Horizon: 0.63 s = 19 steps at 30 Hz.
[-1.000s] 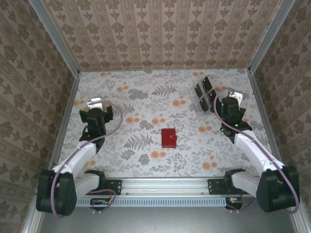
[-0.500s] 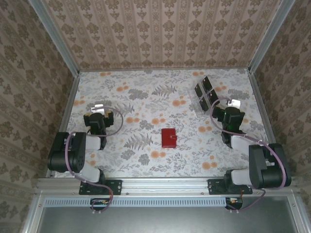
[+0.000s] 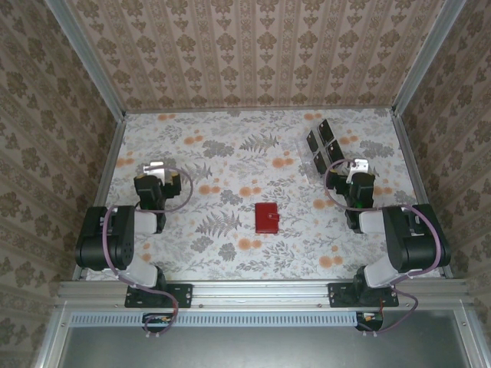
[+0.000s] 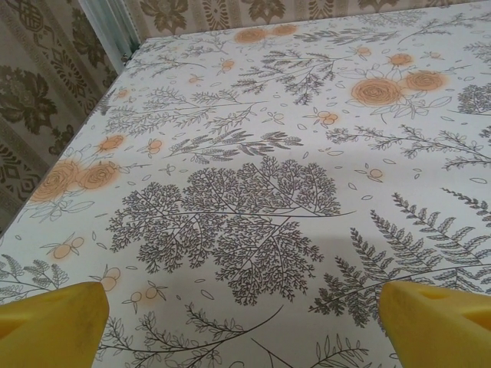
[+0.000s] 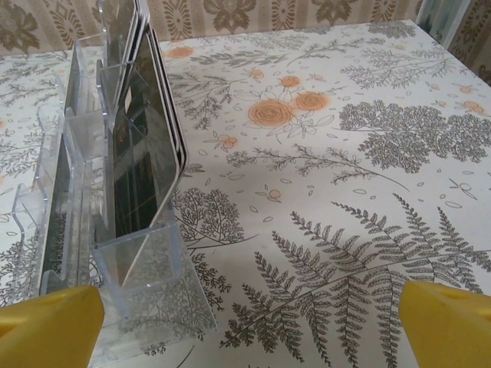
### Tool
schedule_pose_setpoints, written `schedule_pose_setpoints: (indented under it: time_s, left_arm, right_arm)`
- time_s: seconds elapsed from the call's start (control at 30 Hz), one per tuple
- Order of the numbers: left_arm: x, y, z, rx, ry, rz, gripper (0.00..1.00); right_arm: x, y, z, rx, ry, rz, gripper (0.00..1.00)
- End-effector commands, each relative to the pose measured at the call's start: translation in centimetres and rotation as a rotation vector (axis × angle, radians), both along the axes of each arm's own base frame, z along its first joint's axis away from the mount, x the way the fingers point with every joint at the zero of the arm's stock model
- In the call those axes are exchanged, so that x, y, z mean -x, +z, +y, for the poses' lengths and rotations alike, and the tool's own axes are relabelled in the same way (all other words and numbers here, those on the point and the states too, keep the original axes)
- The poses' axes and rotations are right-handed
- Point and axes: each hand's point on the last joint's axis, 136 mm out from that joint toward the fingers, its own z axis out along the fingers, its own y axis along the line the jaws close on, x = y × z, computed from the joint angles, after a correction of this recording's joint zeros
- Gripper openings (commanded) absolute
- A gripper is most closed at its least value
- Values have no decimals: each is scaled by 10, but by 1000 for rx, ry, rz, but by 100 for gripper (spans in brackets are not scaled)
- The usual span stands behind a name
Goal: Put the credit cards into the card holder
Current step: Reset both arms
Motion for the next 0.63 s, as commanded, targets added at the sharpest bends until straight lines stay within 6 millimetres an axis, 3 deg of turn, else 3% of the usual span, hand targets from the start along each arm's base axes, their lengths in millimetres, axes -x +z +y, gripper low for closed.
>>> schedule_pose_setpoints:
  time_s: [0.0, 0.6]
  left_arm:
    - [-9, 10, -1, 12, -14, -27, 100]
    - [-9, 10, -1, 14, -15, -28, 100]
  right_arm:
    - [-8, 13, 7, 12, 23, -44, 100]
    - [-10, 13, 12, 20, 47, -35, 100]
